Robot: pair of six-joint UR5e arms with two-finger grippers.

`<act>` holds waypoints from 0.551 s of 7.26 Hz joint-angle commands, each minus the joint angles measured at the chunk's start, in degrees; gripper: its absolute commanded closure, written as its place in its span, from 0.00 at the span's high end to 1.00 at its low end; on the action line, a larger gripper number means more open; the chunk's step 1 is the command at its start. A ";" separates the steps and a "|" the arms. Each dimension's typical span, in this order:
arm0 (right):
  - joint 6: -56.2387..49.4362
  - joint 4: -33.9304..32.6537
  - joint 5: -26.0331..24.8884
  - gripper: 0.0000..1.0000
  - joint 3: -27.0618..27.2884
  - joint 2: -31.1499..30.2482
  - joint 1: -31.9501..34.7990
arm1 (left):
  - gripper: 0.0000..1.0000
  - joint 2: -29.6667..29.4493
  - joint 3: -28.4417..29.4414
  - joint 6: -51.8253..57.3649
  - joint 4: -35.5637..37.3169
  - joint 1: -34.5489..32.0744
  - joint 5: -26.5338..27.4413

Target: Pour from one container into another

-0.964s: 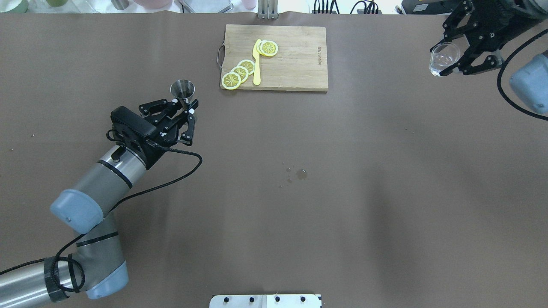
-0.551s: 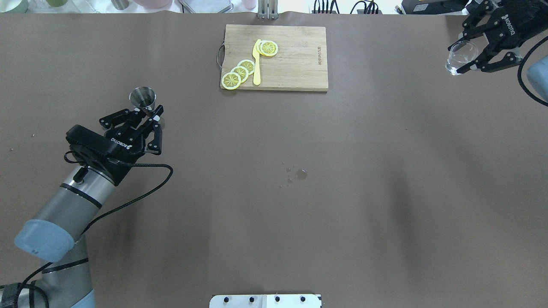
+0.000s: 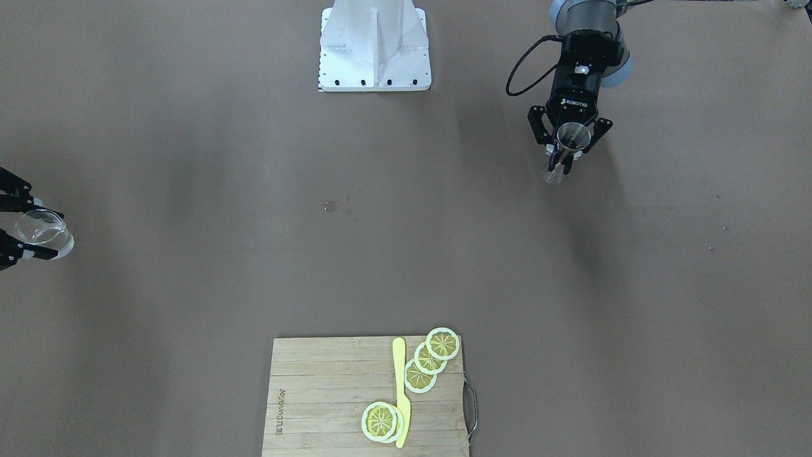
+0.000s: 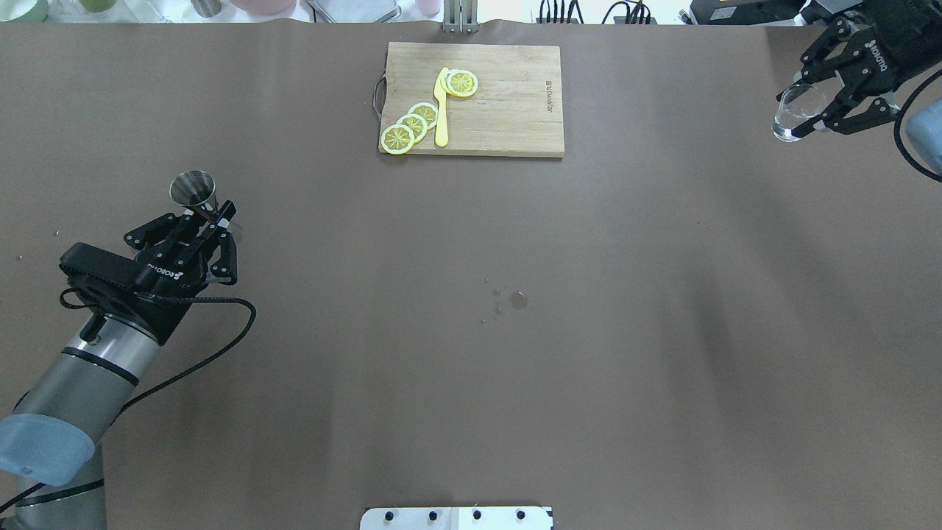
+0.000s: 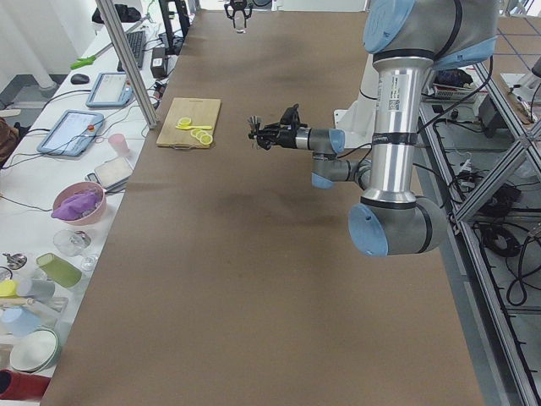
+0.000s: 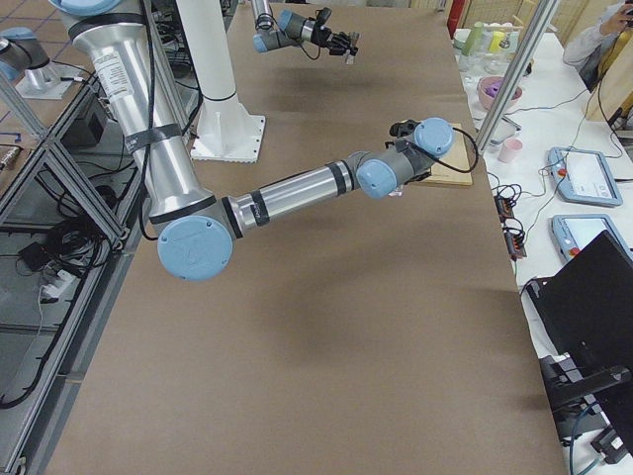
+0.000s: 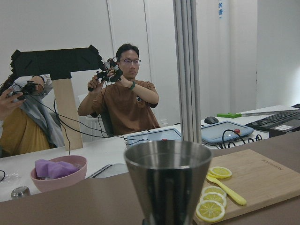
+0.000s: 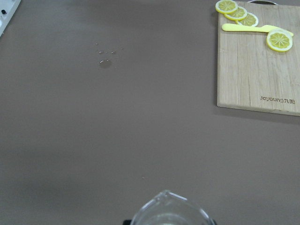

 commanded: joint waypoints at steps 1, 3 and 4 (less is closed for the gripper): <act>0.09 2.42 2.19 0.00 -3.39 -0.01 0.01 | 0.00 4.88 -0.04 -7.70 1.21 2.65 2.25; -0.08 8.73 2.20 0.00 -7.34 -0.01 -0.08 | 0.00 7.95 0.13 -11.66 2.36 3.02 2.35; -0.08 11.37 2.20 0.00 -8.84 -0.10 -0.08 | 0.00 8.58 1.00 -13.17 2.80 3.02 2.35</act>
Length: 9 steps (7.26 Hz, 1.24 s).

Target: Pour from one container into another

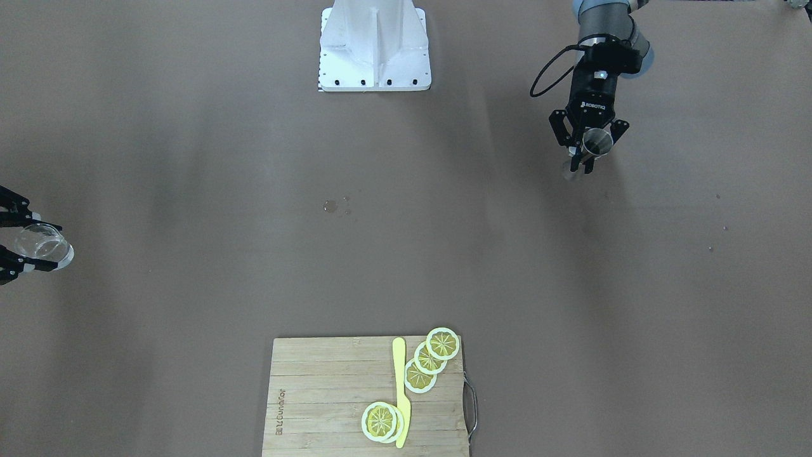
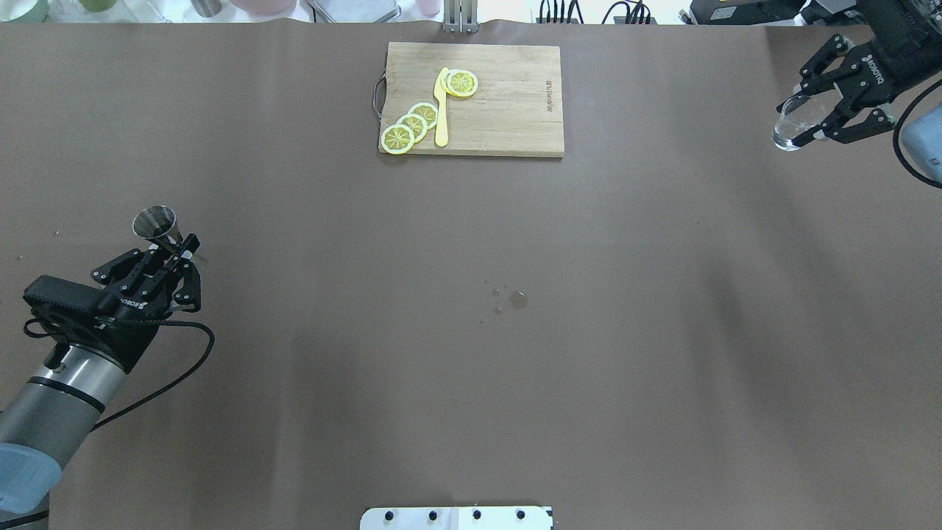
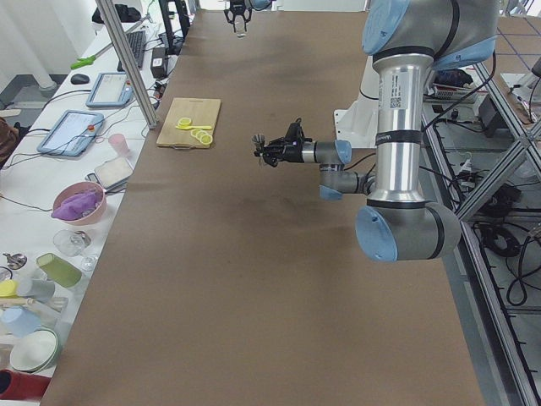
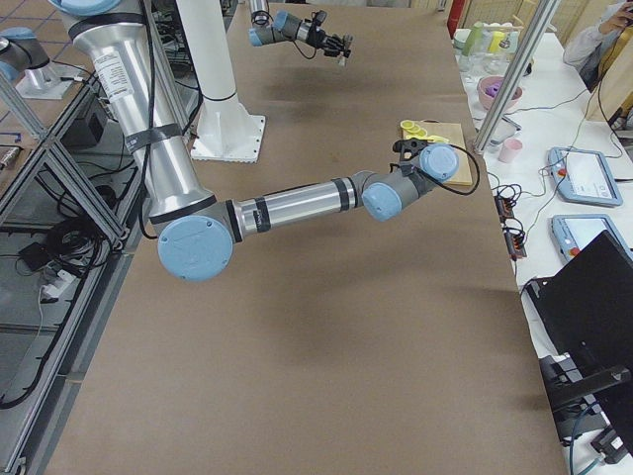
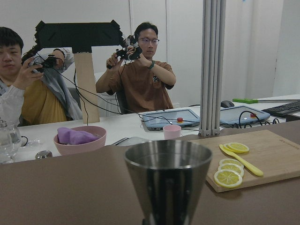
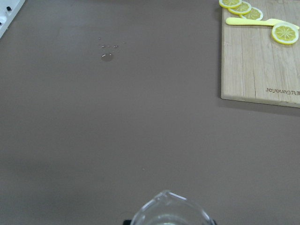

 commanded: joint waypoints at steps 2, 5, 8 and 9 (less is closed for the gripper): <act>-0.06 8.04 0.05 0.00 -5.82 -0.09 -0.13 | 0.00 1.46 4.11 -10.08 0.47 0.14 -0.55; -0.06 10.53 -0.30 0.00 -8.30 -0.09 -0.13 | 0.00 1.46 7.99 -10.66 0.20 0.14 -0.02; 1.68 10.44 -4.69 0.00 -5.51 -1.75 -0.22 | 0.00 0.94 8.08 -10.49 0.56 0.40 -0.64; 3.26 10.44 -5.57 0.00 -3.23 -3.50 -0.22 | 0.00 -1.93 8.08 -9.09 0.64 0.40 -0.81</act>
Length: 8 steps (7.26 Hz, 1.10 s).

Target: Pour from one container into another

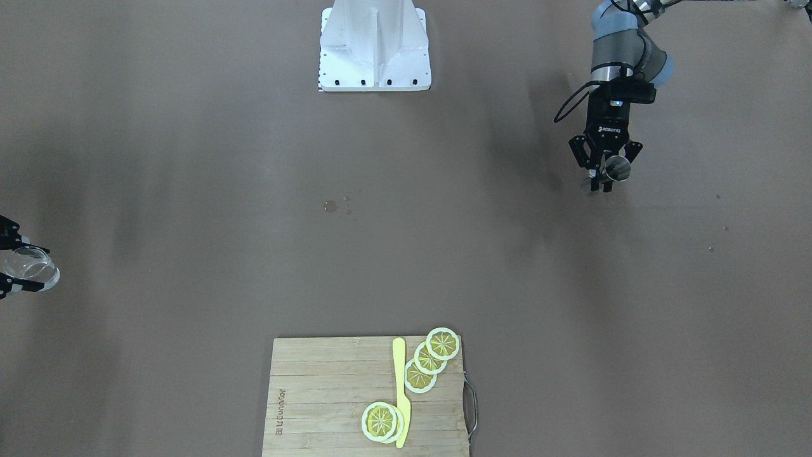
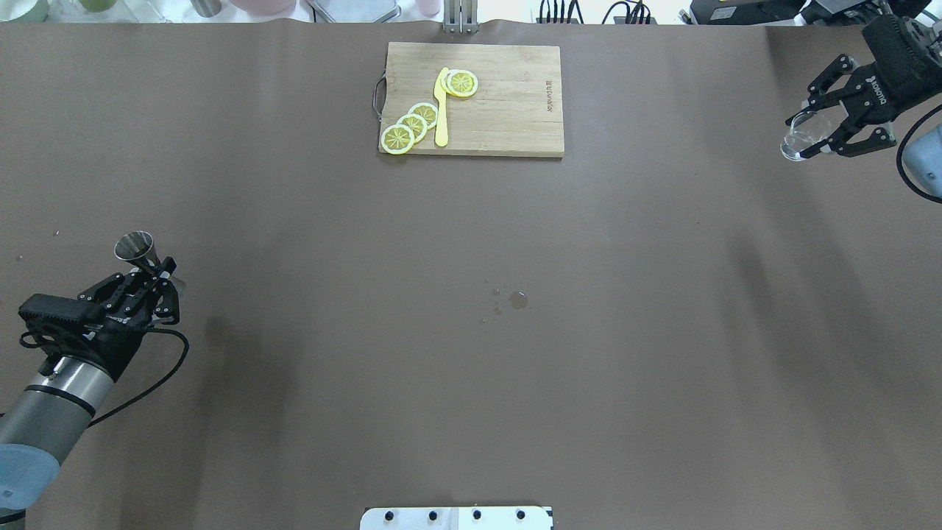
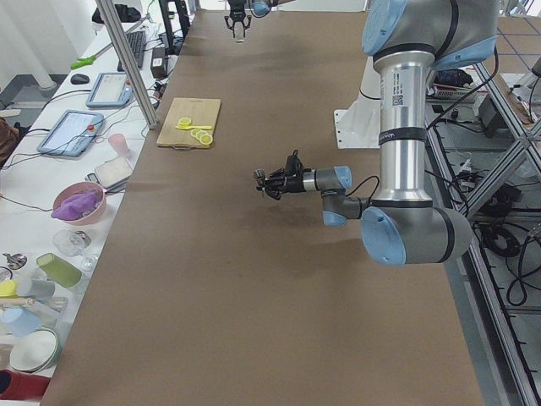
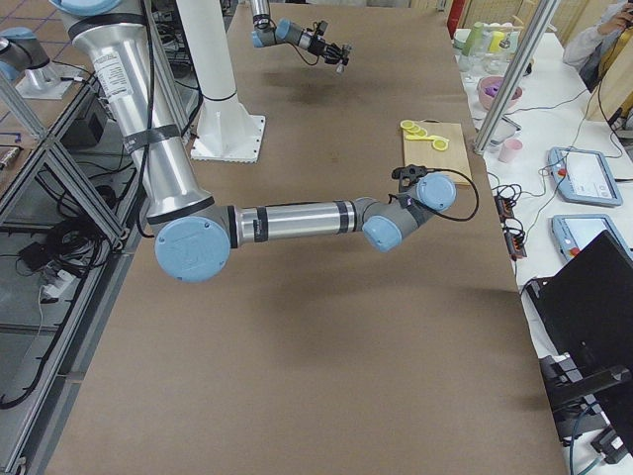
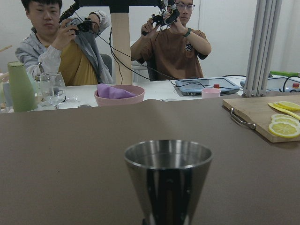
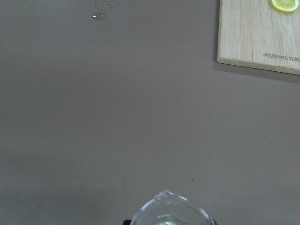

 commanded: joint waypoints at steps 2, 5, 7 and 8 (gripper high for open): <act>2.49 0.06 -2.08 0.00 7.04 -6.81 -0.03 | 0.00 -7.73 2.57 3.91 0.32 0.03 0.01; 6.50 0.24 -7.25 0.00 10.84 -9.82 -0.03 | 0.00 -10.21 2.67 11.56 0.58 -0.23 0.46; 18.25 10.38 -11.57 0.00 10.14 -10.09 -0.81 | 0.00 -11.10 2.76 11.93 0.93 -0.40 -2.68; 22.40 11.56 -11.93 0.00 10.31 -10.00 -1.34 | 0.00 -11.36 2.76 11.85 0.93 -0.49 -2.97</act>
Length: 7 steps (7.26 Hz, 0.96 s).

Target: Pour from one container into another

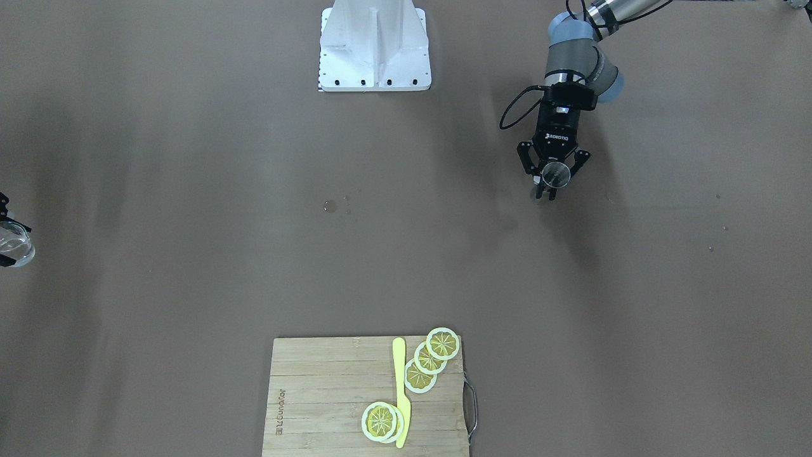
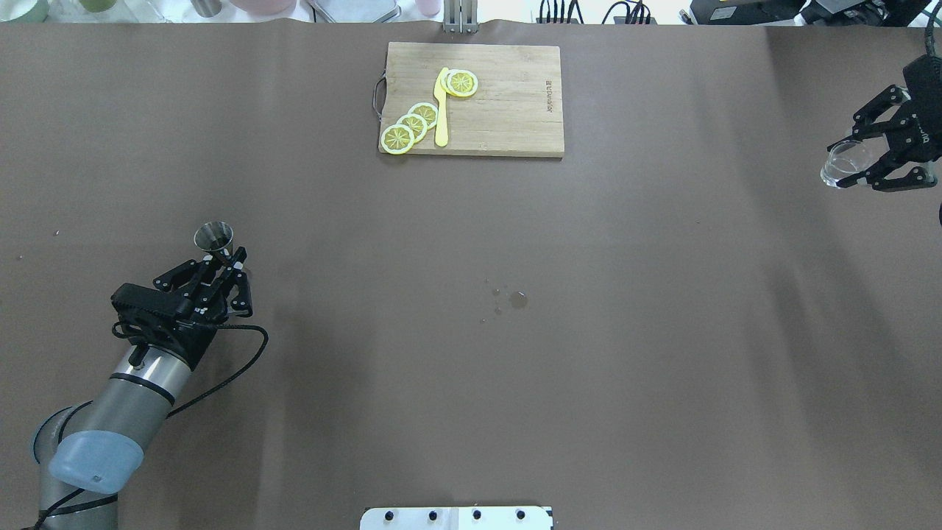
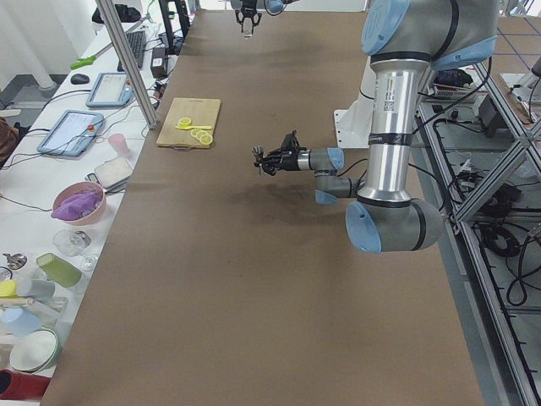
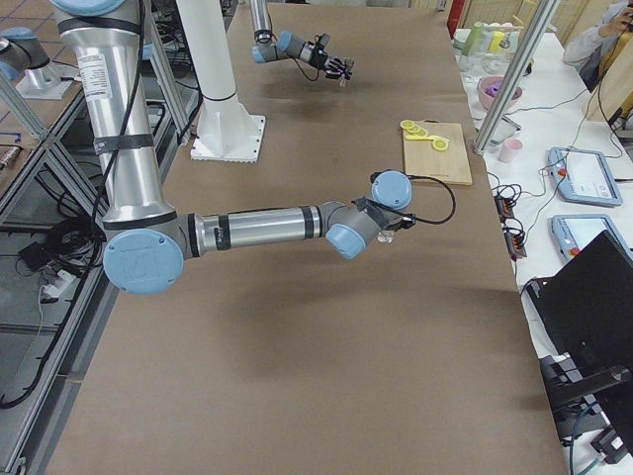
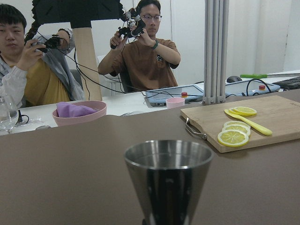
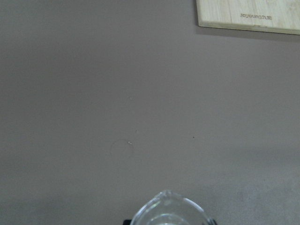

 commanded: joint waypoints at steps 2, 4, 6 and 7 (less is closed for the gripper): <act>18.41 10.29 -2.45 0.00 -0.16 -0.04 -1.97 | 0.00 -1.09 0.54 0.20 0.08 -0.13 -2.77; 26.09 14.18 -2.81 0.00 -0.17 0.22 -2.94 | 0.00 -3.46 3.44 0.12 0.08 -0.13 -1.03; 32.42 17.78 -5.26 0.00 -0.17 0.40 -4.25 | 0.00 -3.56 4.41 -0.15 -0.01 -0.04 -0.76; 35.06 18.76 -6.49 0.00 -0.17 0.84 -5.31 | 0.00 -3.56 4.50 -0.24 -0.18 -0.04 -0.75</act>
